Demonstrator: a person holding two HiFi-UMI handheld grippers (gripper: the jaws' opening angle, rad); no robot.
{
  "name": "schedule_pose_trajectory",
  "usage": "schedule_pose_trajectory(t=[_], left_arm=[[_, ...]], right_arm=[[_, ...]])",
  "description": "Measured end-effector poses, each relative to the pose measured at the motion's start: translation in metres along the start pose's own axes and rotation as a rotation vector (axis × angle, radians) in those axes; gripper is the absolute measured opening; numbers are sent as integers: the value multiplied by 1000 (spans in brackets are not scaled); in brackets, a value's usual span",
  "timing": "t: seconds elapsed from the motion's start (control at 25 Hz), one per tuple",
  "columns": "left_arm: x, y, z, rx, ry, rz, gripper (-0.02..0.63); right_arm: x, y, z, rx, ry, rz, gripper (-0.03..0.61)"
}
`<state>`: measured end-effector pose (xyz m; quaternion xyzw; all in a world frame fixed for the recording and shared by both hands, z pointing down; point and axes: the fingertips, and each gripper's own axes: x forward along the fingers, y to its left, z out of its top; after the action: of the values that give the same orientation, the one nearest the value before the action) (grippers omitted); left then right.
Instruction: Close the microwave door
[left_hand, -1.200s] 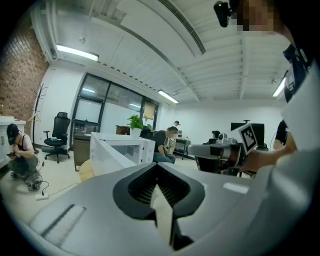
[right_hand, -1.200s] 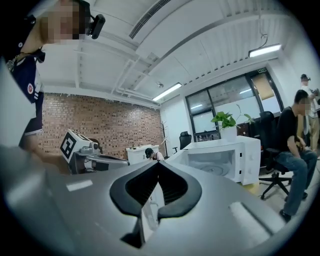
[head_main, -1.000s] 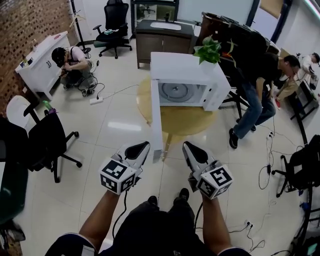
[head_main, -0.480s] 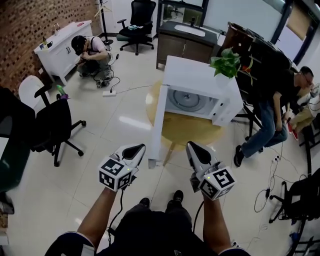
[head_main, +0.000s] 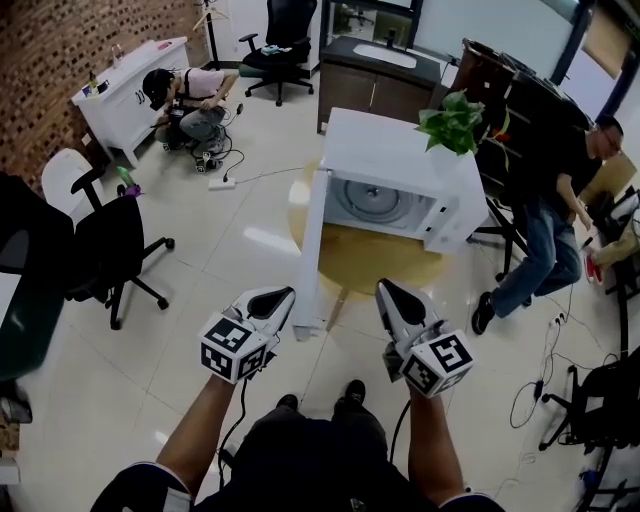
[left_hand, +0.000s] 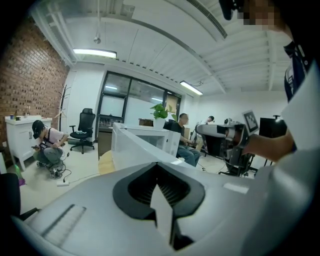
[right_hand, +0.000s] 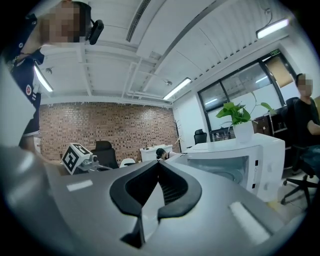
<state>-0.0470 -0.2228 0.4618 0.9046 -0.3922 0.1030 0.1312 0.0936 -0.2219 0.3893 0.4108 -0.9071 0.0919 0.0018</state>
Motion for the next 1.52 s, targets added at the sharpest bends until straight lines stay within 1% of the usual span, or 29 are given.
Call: schedule_pose_trajectory(t=[0.32,0.68,1.0,1.24,1.44,1.52], left_arm=[[34,-34,8,23,2,-81,9],[77,-67,16,55,17,-174,9],[117,-88,24,91,24,-231,9],[144,-102,32,102,22,-273,9],[155,-111,34,104,20,-298,9],[157,-113,34,101,22,-302,9]], right_arm=[[-17,-20,-8,16,15,-35,2],[-55,-54,-15,40,20,-142,2],[-83,-82,-20,55,21,-219,2],[-94,-94,-19,55,22,-249,2],[-88,-91,-26,43,41,-236,3],[-83,-93,-33,38,60,-242,18]])
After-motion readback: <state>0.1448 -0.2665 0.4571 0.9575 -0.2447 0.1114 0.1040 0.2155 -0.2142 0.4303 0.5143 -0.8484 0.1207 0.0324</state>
